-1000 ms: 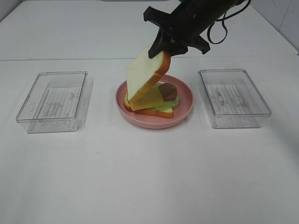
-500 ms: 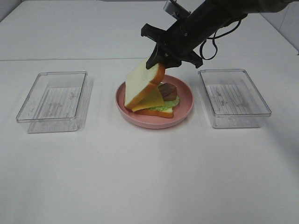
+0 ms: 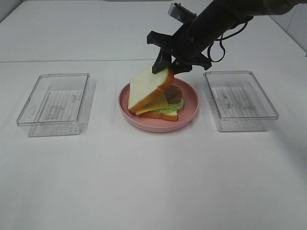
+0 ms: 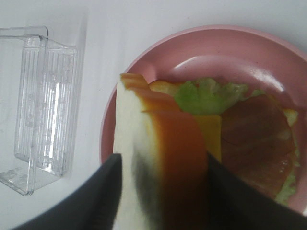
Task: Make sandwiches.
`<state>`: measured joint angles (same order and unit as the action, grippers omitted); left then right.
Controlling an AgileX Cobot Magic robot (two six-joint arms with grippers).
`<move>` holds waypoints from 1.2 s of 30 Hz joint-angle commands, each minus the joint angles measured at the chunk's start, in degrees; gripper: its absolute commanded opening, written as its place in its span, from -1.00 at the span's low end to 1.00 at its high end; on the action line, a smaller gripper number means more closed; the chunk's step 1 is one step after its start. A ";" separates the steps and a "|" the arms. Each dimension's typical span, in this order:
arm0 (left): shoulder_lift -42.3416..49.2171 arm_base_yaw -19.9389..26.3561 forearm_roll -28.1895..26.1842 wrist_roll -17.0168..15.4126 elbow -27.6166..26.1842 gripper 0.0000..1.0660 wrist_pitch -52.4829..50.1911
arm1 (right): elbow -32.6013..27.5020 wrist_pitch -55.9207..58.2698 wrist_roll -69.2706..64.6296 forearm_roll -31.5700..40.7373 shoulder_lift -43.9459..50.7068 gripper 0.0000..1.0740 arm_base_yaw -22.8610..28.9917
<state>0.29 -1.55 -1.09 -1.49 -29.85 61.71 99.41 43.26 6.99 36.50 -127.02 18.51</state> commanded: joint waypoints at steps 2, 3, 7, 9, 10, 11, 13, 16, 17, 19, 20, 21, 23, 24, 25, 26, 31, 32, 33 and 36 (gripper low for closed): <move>0.34 0.06 -0.17 0.06 0.06 0.88 -0.23 | 0.11 -0.17 0.97 -4.35 -0.06 0.84 0.00; 0.34 0.06 -0.17 0.06 0.06 0.88 -0.23 | 0.11 -0.17 0.97 -4.35 -0.06 0.84 0.00; 0.34 0.06 -0.17 0.06 0.06 0.88 -0.23 | 0.11 1.09 1.15 -9.40 1.26 0.85 0.00; 0.34 0.06 -0.17 0.06 0.06 0.88 -0.23 | 0.11 1.15 1.15 -10.71 1.78 0.85 0.00; 0.34 0.06 -0.17 0.06 0.06 0.88 -0.23 | 0.11 1.26 1.15 -13.35 2.86 0.85 0.00; 0.34 0.06 -0.17 0.06 0.06 0.88 -0.23 | 0.11 1.26 1.15 -13.35 2.86 0.85 0.00; 0.34 0.06 -0.17 0.06 0.06 0.88 -0.23 | 0.11 1.43 1.09 -15.58 4.13 0.85 0.00; 0.34 0.06 -0.17 0.06 0.06 0.88 -0.23 | 0.11 2.64 0.92 -18.28 6.02 0.85 0.00; 0.34 0.06 -0.17 0.06 0.06 0.87 -0.23 | 0.11 3.90 0.92 -19.82 7.51 0.85 0.00; 0.34 0.06 -0.17 0.06 0.06 0.87 -0.23 | 0.11 4.81 0.86 -20.80 8.08 0.85 0.00; 0.34 0.06 -0.17 0.06 0.06 0.87 -0.23 | 0.11 6.70 0.69 -22.86 9.45 0.85 0.00; 0.34 0.06 -0.17 0.06 0.06 0.87 -0.23 | 0.11 6.70 0.69 -22.86 9.45 0.85 0.00; 0.34 0.06 -0.17 0.06 0.06 0.87 -0.23 | 0.11 9.11 0.29 -25.21 10.83 0.85 0.00; 0.34 0.06 -0.17 0.06 0.06 0.87 -0.23 | 0.11 10.43 0.29 -26.53 11.63 0.85 0.00; 0.34 0.06 -0.17 0.06 0.06 0.87 -0.23 | 0.11 13.46 0.29 -29.11 13.29 0.85 0.00; 0.34 0.06 -0.17 0.06 0.06 0.87 -0.23 | 0.11 13.46 0.29 -29.11 13.29 0.85 0.00; 0.34 0.06 -0.17 0.06 0.06 0.87 -0.23 | 0.11 22.46 0.11 -33.29 17.19 0.85 0.00; 0.34 0.06 -0.17 0.06 0.06 0.87 -0.23 | 0.11 24.58 0.11 -34.09 17.99 0.85 0.00; 0.34 0.06 -0.17 0.06 0.06 0.87 -0.23 | 0.11 28.36 0.11 -35.64 19.65 0.85 0.00; 0.34 0.06 -0.17 0.06 0.06 0.87 -0.23 | 0.11 33.06 0.00 -37.64 21.60 0.85 0.00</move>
<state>0.29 -1.55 -1.09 -1.49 -29.85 61.71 99.41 68.98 7.05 1.09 -107.43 18.51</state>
